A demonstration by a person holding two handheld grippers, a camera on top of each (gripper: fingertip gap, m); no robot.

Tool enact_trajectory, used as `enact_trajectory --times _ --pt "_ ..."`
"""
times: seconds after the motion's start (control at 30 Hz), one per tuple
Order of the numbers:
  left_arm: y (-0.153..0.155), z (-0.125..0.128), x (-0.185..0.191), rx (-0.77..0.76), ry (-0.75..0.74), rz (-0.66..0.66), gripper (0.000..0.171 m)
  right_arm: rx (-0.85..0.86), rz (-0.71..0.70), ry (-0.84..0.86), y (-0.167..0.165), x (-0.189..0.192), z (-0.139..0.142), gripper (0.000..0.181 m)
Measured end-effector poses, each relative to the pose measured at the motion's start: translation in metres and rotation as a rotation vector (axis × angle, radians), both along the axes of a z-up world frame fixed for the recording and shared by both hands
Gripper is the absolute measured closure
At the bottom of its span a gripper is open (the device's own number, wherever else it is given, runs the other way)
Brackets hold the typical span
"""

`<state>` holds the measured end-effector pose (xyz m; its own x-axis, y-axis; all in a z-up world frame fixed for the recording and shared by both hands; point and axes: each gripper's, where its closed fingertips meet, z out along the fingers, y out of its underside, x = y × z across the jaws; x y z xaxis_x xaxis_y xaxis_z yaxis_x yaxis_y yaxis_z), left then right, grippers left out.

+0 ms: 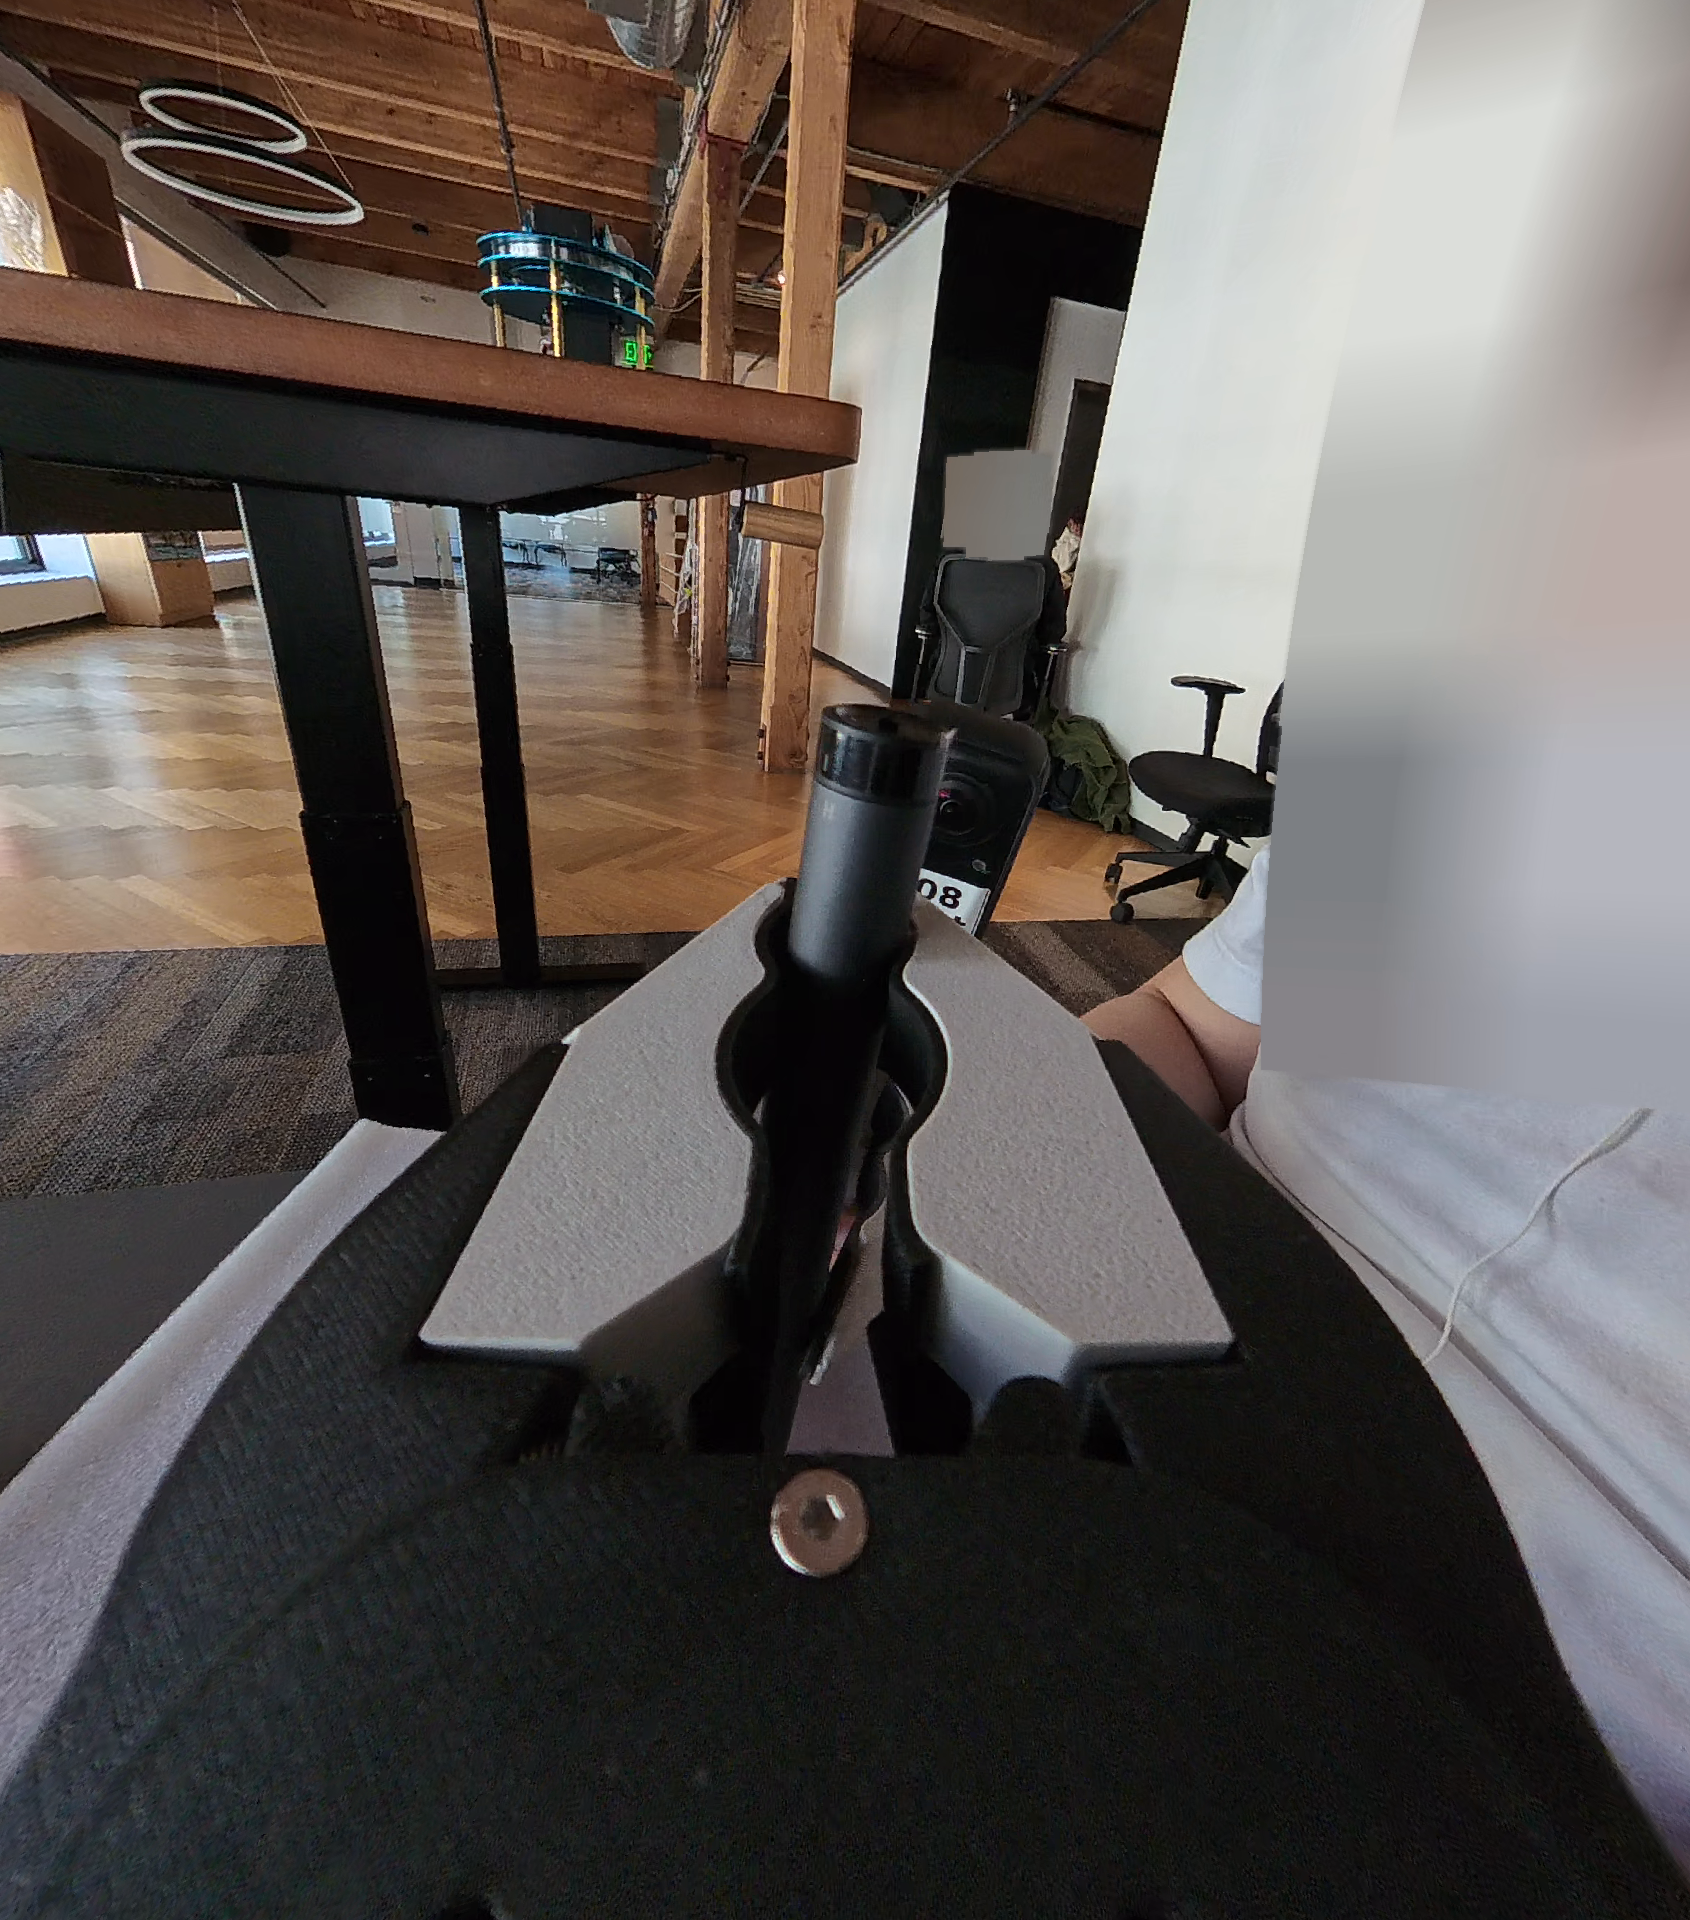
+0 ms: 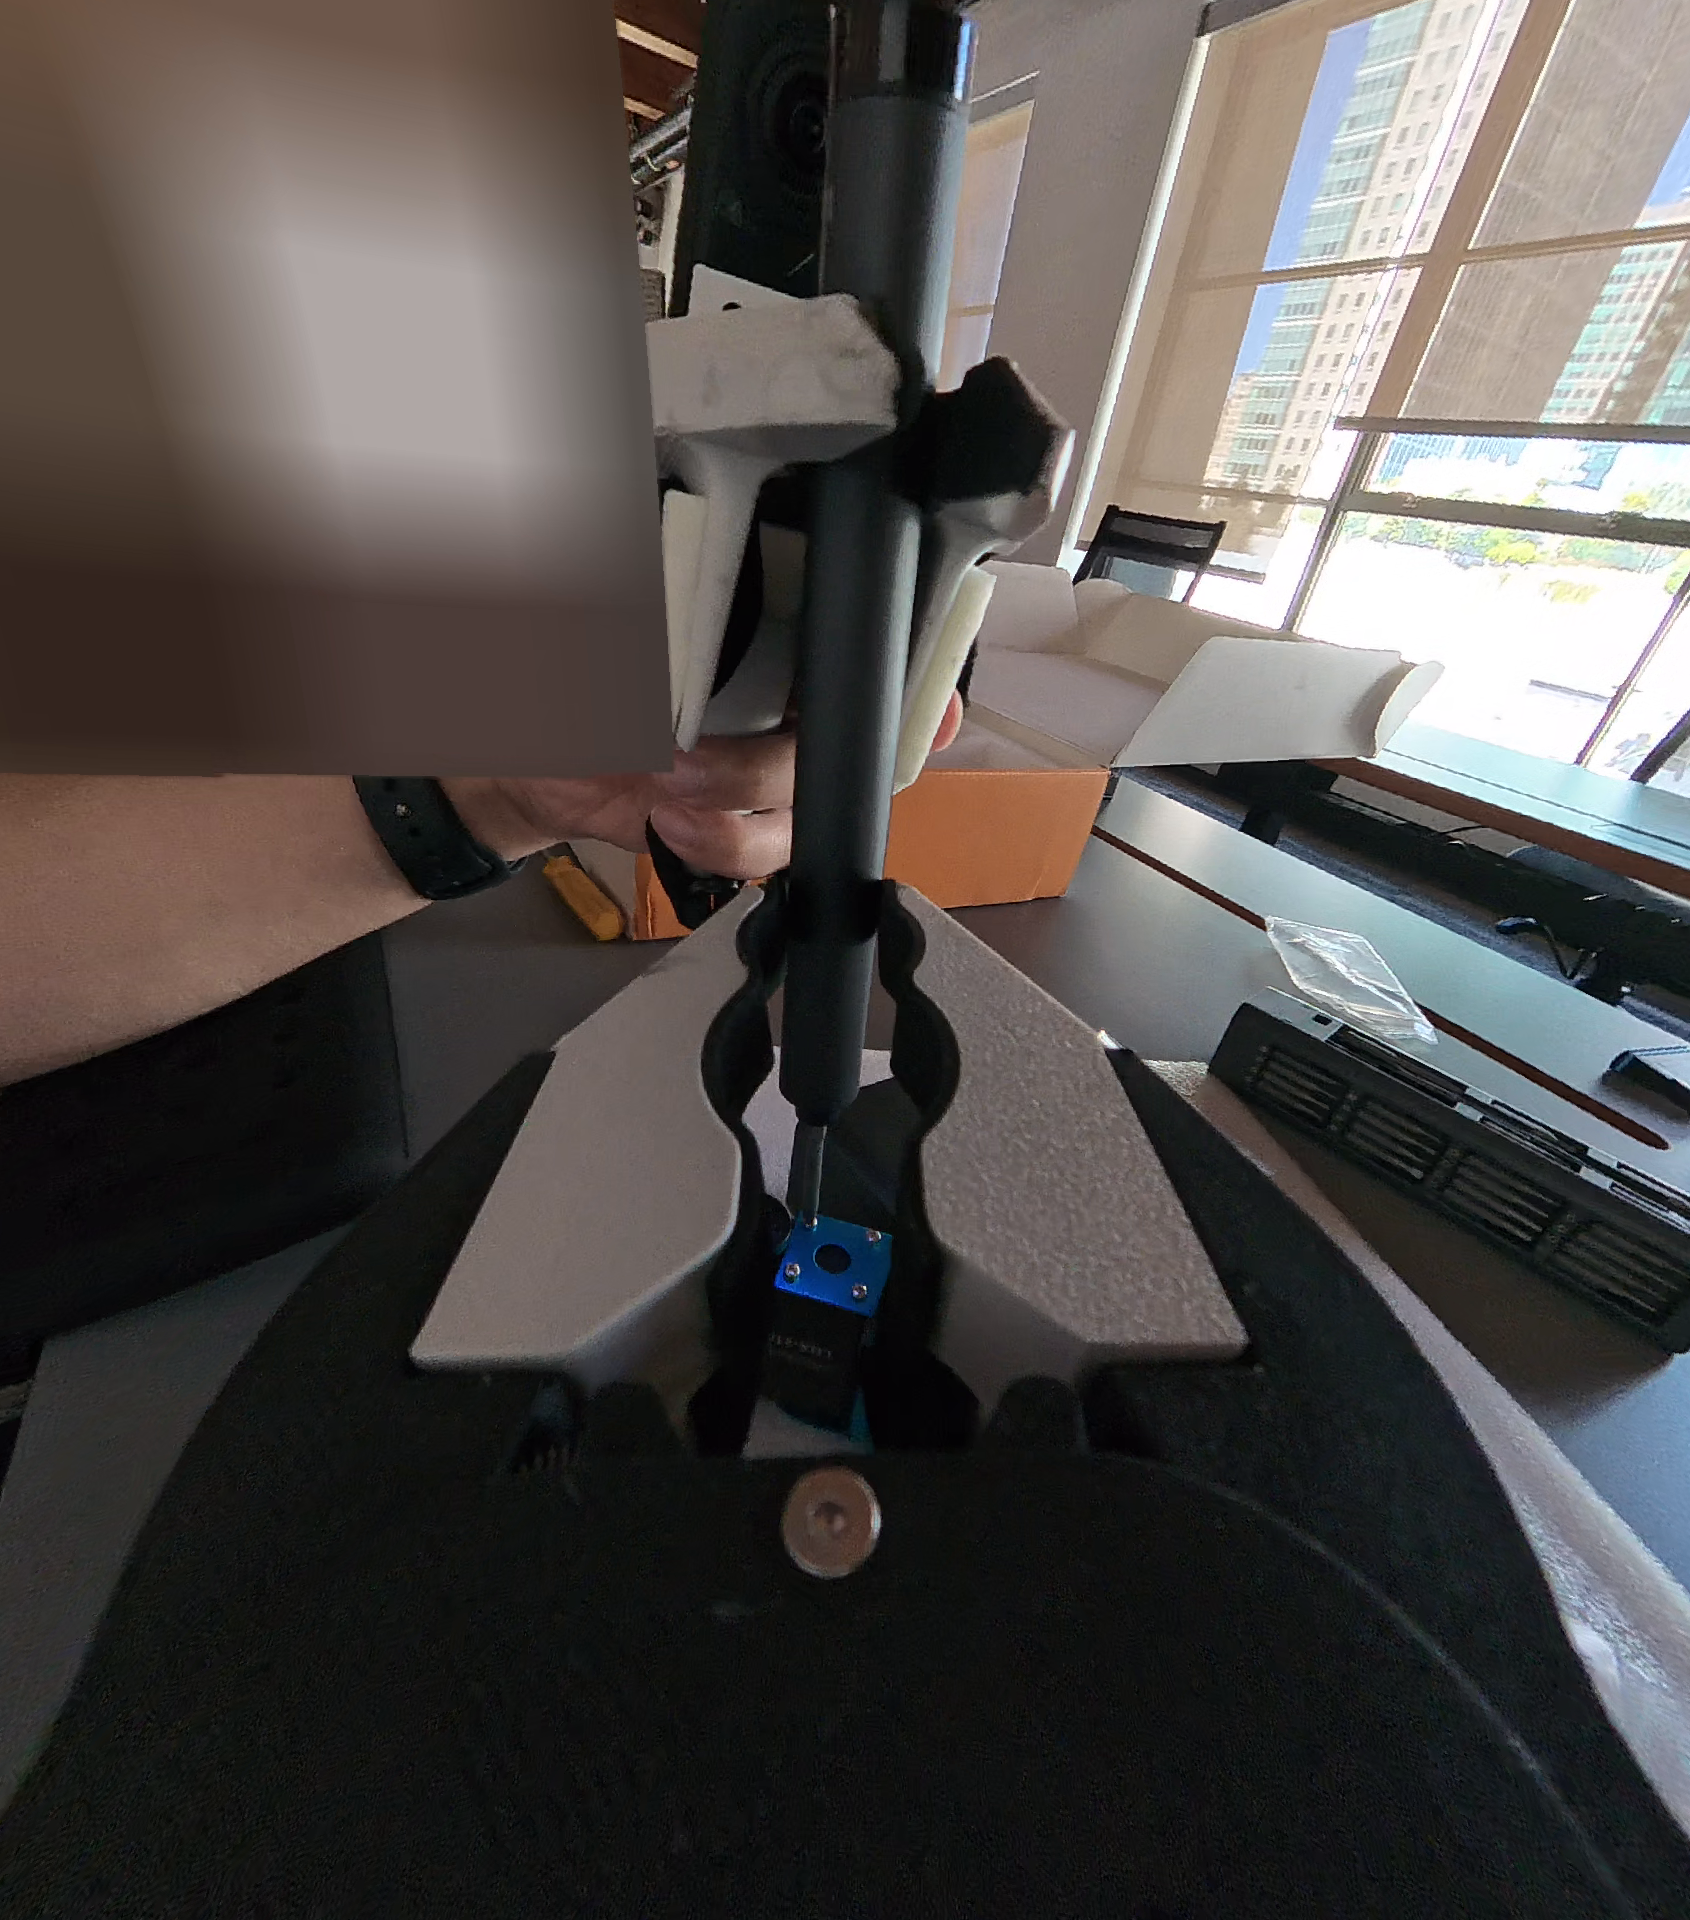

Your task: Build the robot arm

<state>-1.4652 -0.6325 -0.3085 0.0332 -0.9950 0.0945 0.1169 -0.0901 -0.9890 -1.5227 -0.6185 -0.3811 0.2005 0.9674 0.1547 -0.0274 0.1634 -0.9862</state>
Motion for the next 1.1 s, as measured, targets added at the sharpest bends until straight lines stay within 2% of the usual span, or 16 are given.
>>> enact_trajectory --times 0.13,0.33,1.1 --pt "0.008 0.004 -0.001 -0.008 -0.020 0.051 0.160 -0.045 0.005 0.031 0.003 0.002 0.003 0.164" --pt "0.009 0.013 0.000 -0.004 -0.056 0.075 0.162 0.002 0.006 0.058 -0.001 0.009 0.012 0.164" --pt "0.011 0.004 0.007 -0.014 -0.020 0.070 0.162 -0.049 0.018 0.046 0.000 0.013 0.003 0.164"
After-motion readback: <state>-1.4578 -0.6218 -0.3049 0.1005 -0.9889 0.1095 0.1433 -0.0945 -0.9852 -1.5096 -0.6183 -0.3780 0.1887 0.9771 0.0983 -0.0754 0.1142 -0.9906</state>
